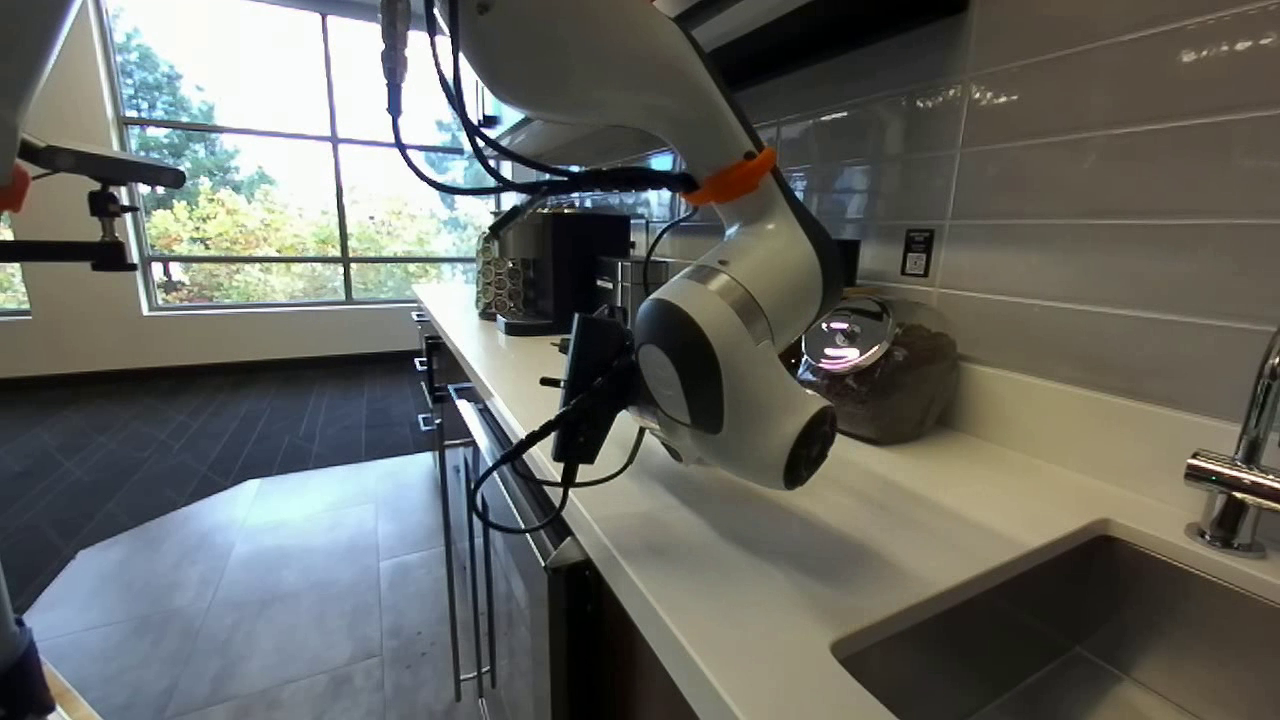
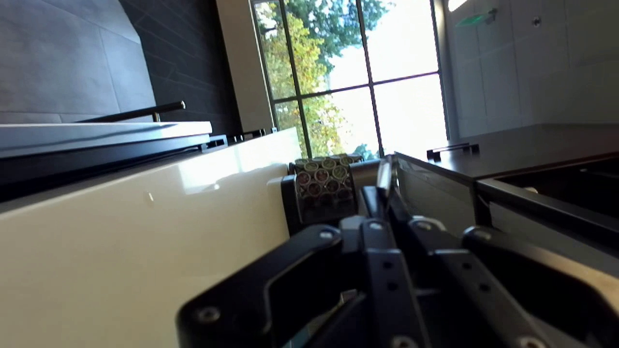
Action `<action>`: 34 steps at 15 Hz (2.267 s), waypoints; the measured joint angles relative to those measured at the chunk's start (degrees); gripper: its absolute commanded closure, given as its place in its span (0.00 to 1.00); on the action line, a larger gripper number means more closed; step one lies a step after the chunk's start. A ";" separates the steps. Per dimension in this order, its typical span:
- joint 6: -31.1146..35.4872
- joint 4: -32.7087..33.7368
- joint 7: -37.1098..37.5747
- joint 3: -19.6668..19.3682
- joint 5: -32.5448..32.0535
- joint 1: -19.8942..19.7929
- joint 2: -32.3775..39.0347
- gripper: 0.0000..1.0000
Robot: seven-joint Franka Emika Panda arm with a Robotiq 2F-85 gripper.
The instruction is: Put some of the contents of the blue blow onto the white plate using the silver spoon
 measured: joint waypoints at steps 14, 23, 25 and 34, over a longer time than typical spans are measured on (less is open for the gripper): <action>9.70 -4.38 5.16 -2.89 5.08 0.40 -2.32 0.99; 26.61 -6.53 14.00 -2.75 5.55 3.82 -8.26 0.99; 31.55 -6.84 16.69 -2.35 4.91 5.45 -9.92 0.99; 48.39 -6.94 33.87 1.26 -8.25 10.51 -16.13 0.99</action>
